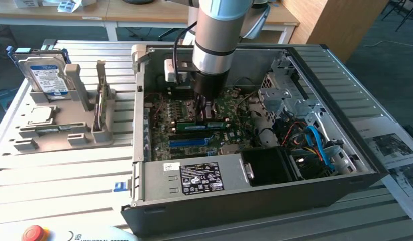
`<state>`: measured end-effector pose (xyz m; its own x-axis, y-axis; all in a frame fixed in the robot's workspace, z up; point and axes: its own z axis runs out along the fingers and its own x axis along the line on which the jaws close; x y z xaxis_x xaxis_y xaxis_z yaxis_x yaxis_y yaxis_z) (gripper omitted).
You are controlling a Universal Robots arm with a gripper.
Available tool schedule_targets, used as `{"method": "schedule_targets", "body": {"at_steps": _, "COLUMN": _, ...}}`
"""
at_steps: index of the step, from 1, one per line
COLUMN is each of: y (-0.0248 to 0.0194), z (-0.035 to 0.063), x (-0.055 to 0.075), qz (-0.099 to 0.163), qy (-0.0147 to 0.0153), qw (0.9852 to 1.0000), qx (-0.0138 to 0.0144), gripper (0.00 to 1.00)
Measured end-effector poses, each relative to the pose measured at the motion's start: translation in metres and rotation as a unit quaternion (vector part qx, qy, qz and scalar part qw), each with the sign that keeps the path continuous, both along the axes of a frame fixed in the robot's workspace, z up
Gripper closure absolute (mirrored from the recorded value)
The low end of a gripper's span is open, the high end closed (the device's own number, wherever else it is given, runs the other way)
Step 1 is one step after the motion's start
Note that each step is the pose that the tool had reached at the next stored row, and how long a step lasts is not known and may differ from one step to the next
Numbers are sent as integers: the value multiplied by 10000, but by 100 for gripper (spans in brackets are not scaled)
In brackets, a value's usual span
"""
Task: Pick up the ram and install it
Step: 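Press down the ram until it locks into place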
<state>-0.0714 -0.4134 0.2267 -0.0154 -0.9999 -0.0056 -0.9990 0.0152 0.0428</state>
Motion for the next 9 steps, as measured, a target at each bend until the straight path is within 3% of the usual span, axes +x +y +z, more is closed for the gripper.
{"method": "schedule_targets", "body": {"at_steps": 9, "y": 0, "z": -7, "x": 0, "qz": 0, "qy": -1, "qw": 10000, "qx": 1, "gripper": 89}}
